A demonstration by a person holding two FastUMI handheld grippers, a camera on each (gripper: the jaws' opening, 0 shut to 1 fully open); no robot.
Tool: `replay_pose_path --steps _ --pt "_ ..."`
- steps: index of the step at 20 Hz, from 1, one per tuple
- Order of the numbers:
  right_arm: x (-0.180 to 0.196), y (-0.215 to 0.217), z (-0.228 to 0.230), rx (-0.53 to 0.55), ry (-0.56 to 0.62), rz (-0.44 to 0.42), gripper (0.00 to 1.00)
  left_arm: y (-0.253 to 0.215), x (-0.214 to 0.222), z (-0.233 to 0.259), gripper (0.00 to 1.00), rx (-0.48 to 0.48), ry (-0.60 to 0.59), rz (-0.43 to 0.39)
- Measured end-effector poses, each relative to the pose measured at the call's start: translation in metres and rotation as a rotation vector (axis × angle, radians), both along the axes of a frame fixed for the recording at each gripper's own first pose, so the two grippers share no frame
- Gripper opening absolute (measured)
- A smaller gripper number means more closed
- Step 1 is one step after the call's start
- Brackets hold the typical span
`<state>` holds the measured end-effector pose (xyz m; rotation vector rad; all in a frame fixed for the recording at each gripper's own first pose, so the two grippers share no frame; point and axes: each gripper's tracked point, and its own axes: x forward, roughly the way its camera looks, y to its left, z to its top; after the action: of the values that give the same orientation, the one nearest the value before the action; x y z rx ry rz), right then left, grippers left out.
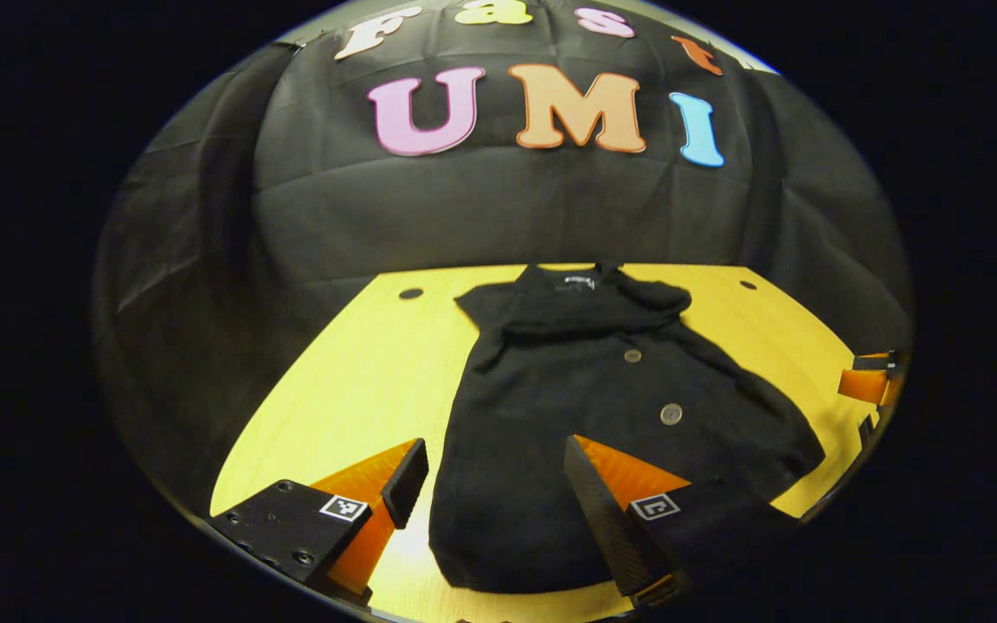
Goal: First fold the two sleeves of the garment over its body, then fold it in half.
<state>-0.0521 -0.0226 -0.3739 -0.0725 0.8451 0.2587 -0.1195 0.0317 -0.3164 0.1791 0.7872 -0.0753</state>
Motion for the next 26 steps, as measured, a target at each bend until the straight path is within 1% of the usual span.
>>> replay_pose_path --steps 1,2,3,4,5,6,7,8,9,10,11,12,13,15,16,17,18,19,20,21,22,23,24,25,26 --pt "-0.005 0.001 -0.007 -0.009 0.015 0.007 0.98 0.007 -0.01 -0.005 0.94 0.005 0.026 0.021" --pt "-0.009 0.002 -0.013 -0.012 0.031 0.014 0.94 0.014 -0.021 -0.009 0.95 0.011 0.054 0.041" --pt "-0.016 0.004 -0.021 -0.017 0.049 0.021 0.98 0.017 -0.029 -0.015 0.94 0.014 0.075 0.057" --pt "-0.021 0.004 -0.029 -0.027 0.067 0.028 0.94 0.018 -0.038 -0.02 0.95 0.015 0.097 0.064" --pt "-0.026 0.005 -0.039 -0.038 0.091 0.037 0.94 0.019 -0.046 -0.026 0.95 0.015 0.121 0.067" --pt "-0.031 0.005 -0.046 -0.051 0.112 0.042 0.98 0.019 -0.054 -0.031 0.95 0.02 0.142 0.066" --pt "-0.033 0.004 -0.054 -0.067 0.131 0.047 0.94 0.02 -0.062 -0.038 0.95 0.026 0.169 0.065" --pt "-0.036 0.003 -0.059 -0.078 0.148 0.053 0.99 0.019 -0.07 -0.043 0.95 0.03 0.195 0.065" --pt "-0.039 0.002 -0.063 -0.089 0.165 0.055 0.99 0.021 -0.077 -0.047 0.95 0.031 0.214 0.072" --pt "-0.042 0.002 -0.067 -0.089 0.175 0.059 0.94 0.022 -0.082 -0.051 0.95 0.025 0.234 0.082" --pt "-0.045 0.003 -0.071 -0.087 0.19 0.059 0.99 0.023 -0.086 -0.056 0.95 0.021 0.256 0.092" --pt "-0.047 0.002 -0.075 -0.084 0.205 0.057 0.95 0.025 -0.089 -0.06 0.95 0.024 0.276 0.101" --pt "-0.051 0.002 -0.08 -0.082 0.219 0.056 0.96 0.027 -0.092 -0.062 0.96 0.022 0.294 0.11" --pt "-0.053 0.002 -0.082 -0.084 0.228 0.056 0.96 0.025 -0.091 -0.062 0.98 0.012 0.291 0.121" --pt "-0.051 0.001 -0.082 -0.088 0.223 0.061 0.99 0.025 -0.09 -0.062 0.97 0.01 0.29 0.123" --pt "-0.052 0.001 -0.083 -0.092 0.222 0.066 0.96 0.024 -0.089 -0.063 0.99 0.01 0.288 0.12" --pt "-0.051 0.001 -0.082 -0.095 0.219 0.071 0.96 0.024 -0.09 -0.063 0.98 0.011 0.289 0.116" --pt "-0.052 0.002 -0.082 -0.098 0.216 0.076 1.0 0.023 -0.089 -0.063 0.99 0.01 0.284 0.114" --pt "-0.052 0.002 -0.082 -0.101 0.213 0.082 0.96 0.023 -0.089 -0.063 0.99 0.011 0.286 0.112" --pt "-0.052 0.002 -0.082 -0.103 0.212 0.089 1.0 0.022 -0.089 -0.064 0.99 0.009 0.283 0.109" --pt "-0.053 0.002 -0.082 -0.103 0.212 0.092 0.99 0.019 -0.09 -0.064 0.99 0.008 0.287 0.102" --pt "-0.053 0.002 -0.083 -0.101 0.215 0.091 0.96 0.017 -0.09 -0.065 0.96 0.007 0.287 0.095" --pt "-0.053 0.003 -0.083 -0.098 0.218 0.091 0.99 0.015 -0.089 -0.067 0.94 0.007 0.29 0.09" --pt "-0.054 0.004 -0.083 -0.094 0.221 0.096 0.99 0.013 -0.089 -0.066 0.88 0.005 0.292 0.084" --pt "-0.053 0.008 -0.083 -0.091 0.222 0.107 0.97 0.011 -0.089 -0.065 0.85 0.007 0.294 0.077"
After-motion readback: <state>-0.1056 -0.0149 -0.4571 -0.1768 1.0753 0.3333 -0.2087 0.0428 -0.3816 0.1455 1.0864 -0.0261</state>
